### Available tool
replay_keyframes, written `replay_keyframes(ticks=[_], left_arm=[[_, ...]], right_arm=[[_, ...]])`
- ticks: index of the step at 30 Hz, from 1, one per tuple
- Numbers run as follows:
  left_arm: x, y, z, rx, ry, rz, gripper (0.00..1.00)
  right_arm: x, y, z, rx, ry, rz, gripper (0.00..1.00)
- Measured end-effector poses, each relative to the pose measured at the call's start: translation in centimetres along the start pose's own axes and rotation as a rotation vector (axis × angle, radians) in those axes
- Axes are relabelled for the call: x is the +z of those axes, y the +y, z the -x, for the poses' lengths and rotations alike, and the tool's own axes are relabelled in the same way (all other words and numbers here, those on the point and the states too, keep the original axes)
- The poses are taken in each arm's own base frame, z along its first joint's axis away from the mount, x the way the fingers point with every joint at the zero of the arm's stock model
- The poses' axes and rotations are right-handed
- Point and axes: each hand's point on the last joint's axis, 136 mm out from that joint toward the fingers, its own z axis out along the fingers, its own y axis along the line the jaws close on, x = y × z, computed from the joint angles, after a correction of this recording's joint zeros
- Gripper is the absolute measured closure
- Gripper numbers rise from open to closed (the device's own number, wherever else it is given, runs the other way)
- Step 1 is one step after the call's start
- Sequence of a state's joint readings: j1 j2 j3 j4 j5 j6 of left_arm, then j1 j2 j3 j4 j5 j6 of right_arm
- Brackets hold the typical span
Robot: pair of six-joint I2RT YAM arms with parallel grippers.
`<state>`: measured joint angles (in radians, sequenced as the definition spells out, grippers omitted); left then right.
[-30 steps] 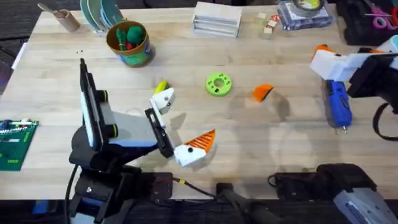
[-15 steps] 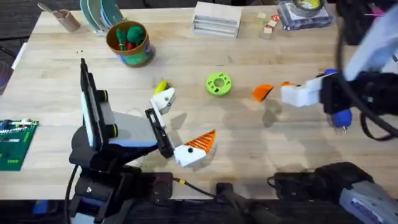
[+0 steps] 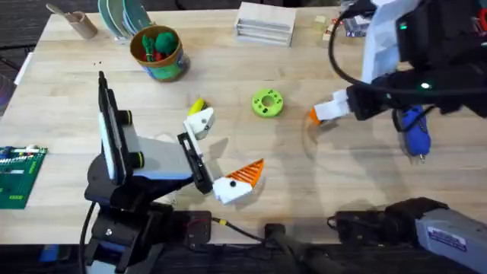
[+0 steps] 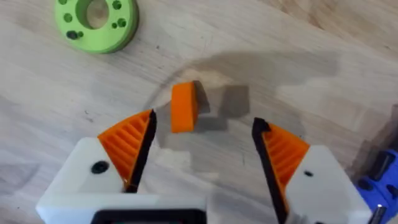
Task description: Pick up the gripper from the table and insert it into the empty holder that is missing its gripper. Then pick up a screw, insert it into the mounting hole, and use the screwdriver to tighten it. Finally, clean up the table by picking up the vegetable and placing it into the bucket.
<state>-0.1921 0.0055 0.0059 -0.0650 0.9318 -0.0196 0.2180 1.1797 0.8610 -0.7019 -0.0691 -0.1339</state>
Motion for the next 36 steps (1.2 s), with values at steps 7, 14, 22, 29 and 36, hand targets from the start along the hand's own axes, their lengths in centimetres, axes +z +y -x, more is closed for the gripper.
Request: replay_keyframes(ticks=[7,14,22,29,36], left_arm=[[0.0,0.0,0.0,0.0,0.0,0.0,0.008],[0.0,0.0,0.0,-0.001,0.001,0.0,0.008],[0.0,-0.1,-0.3,-0.012,0.009,-0.008,0.008],[0.0,-0.2,-0.3,-0.012,0.009,-0.013,0.008],[0.0,-0.3,-0.3,-0.013,0.009,-0.015,0.008]], right_arm=[[2.6,-0.2,-0.5,0.005,0.07,0.01,0.077],[3.2,0.3,0.0,0.004,0.062,0.043,0.279],[3.2,1.0,0.3,0.005,0.047,0.085,0.581],[3.1,1.1,0.2,0.004,0.051,0.09,0.792],[3.1,1.1,0.1,-0.009,0.058,0.093,0.981]])
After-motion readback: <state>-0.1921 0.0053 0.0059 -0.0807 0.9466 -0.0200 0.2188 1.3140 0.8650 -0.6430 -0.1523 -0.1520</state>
